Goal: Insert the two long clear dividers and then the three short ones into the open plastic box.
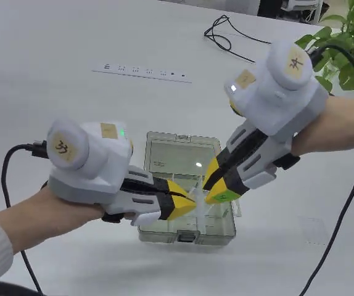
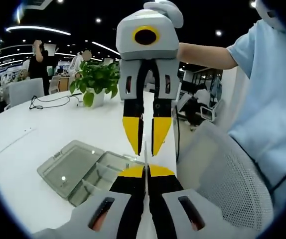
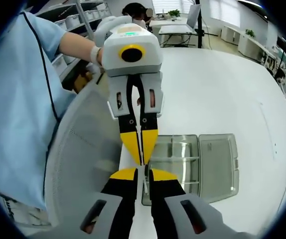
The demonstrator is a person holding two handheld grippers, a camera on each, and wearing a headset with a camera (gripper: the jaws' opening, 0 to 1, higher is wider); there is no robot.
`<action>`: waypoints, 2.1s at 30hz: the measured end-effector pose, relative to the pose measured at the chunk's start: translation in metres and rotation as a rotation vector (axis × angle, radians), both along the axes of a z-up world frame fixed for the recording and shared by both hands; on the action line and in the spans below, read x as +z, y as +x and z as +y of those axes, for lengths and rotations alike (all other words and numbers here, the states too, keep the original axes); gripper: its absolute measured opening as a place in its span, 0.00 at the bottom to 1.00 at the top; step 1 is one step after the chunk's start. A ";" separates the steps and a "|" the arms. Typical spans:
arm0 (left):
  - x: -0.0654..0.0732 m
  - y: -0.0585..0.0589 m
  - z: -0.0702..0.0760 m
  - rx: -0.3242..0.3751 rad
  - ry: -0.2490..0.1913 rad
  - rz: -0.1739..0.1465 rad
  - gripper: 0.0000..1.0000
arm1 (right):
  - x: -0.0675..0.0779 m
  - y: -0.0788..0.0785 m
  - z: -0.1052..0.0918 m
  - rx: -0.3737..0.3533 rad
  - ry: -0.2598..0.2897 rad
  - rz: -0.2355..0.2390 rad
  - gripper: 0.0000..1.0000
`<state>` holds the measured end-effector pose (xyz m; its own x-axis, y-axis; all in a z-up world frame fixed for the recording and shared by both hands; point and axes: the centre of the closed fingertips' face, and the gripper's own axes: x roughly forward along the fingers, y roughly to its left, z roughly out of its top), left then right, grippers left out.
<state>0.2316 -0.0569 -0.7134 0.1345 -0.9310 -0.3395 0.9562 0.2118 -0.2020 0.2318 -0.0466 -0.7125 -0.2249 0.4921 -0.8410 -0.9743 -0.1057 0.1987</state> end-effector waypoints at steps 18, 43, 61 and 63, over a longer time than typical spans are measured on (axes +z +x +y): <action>0.011 0.003 0.000 0.049 -0.057 -0.023 0.00 | 0.000 -0.001 0.000 0.020 -0.016 0.011 0.04; -0.013 0.019 0.019 0.123 0.048 -0.088 0.15 | -0.016 0.022 0.002 0.025 -0.152 -0.109 0.02; -0.029 0.032 0.060 0.250 0.095 -0.107 0.63 | -0.042 0.037 -0.003 -0.044 -0.178 -0.102 0.02; -0.032 0.032 0.064 0.268 0.107 -0.108 0.72 | -0.044 0.037 -0.004 -0.045 -0.181 -0.102 0.02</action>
